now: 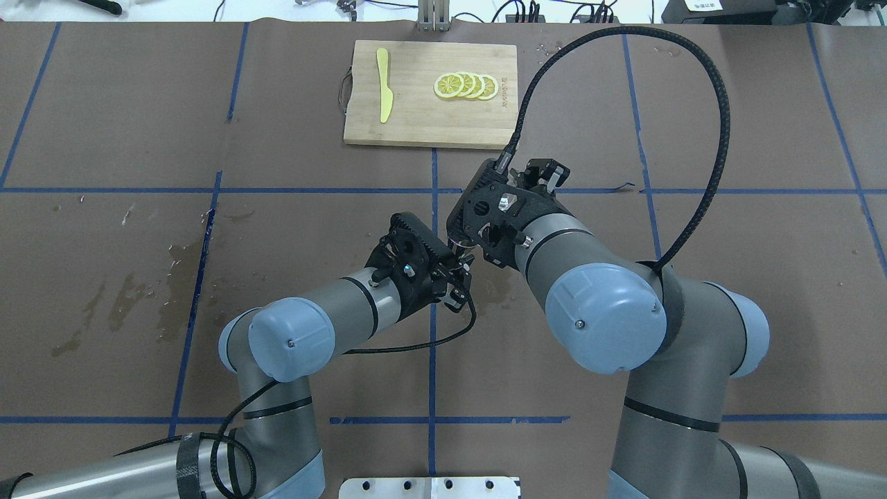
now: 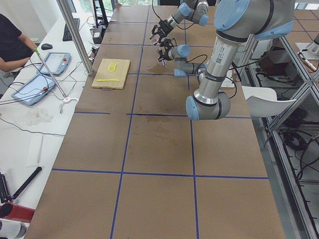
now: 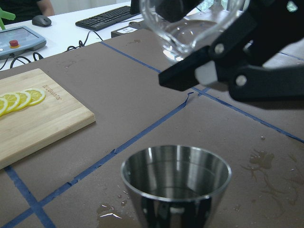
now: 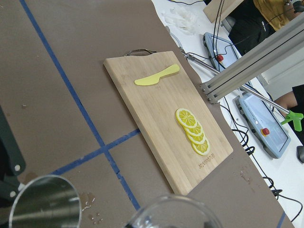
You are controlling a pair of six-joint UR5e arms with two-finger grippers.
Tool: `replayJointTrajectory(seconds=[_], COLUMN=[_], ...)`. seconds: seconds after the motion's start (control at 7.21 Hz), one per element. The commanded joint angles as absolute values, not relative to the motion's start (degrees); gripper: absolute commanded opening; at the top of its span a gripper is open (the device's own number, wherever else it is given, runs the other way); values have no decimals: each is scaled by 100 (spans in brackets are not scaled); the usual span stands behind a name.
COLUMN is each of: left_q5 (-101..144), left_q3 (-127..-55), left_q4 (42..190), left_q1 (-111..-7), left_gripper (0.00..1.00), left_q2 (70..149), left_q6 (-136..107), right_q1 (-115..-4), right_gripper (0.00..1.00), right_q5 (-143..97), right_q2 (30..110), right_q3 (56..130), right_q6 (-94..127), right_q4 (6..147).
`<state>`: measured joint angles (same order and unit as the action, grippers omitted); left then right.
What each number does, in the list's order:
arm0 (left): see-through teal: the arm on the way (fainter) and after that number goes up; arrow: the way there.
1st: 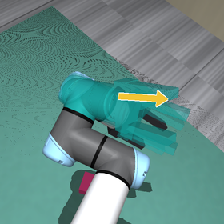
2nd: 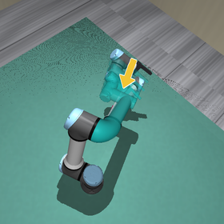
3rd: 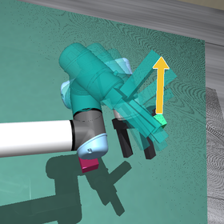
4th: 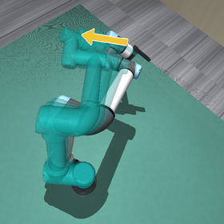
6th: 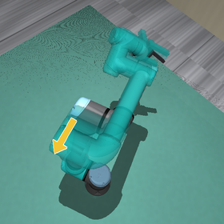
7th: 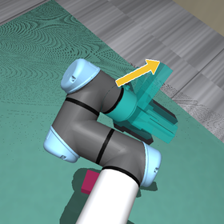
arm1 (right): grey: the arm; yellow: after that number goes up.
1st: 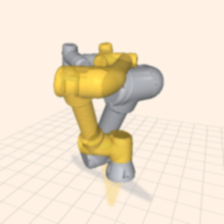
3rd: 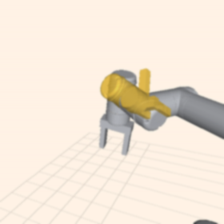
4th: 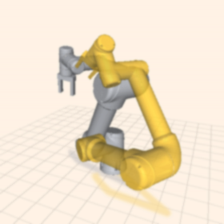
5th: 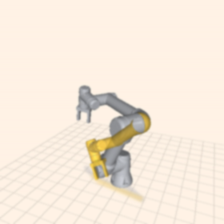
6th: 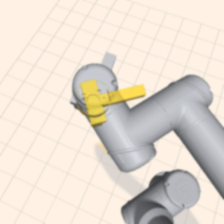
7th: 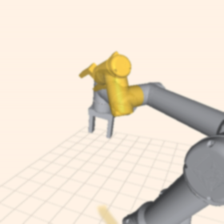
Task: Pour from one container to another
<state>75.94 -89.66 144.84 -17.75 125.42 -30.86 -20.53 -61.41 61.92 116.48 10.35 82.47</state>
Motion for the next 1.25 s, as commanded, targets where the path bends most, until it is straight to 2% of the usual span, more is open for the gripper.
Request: replayJointTrajectory(seconds=[0.0,1.11], left_q5=[7594,7594], left_q3=[-8965,-8956], left_q4=[14484,14484], left_q1=[-1775,-1740], left_gripper=[0,0], left_q2=[12542,12542], left_q6=[-3085,-3129], right_q1=[-1899,-1750], right_gripper=[0,0], right_q5=[-5863,-5267], right_q2=[6109,5977], right_q3=[11637,11645], right_q6=[835,-51], right_q4=[8296,8473])
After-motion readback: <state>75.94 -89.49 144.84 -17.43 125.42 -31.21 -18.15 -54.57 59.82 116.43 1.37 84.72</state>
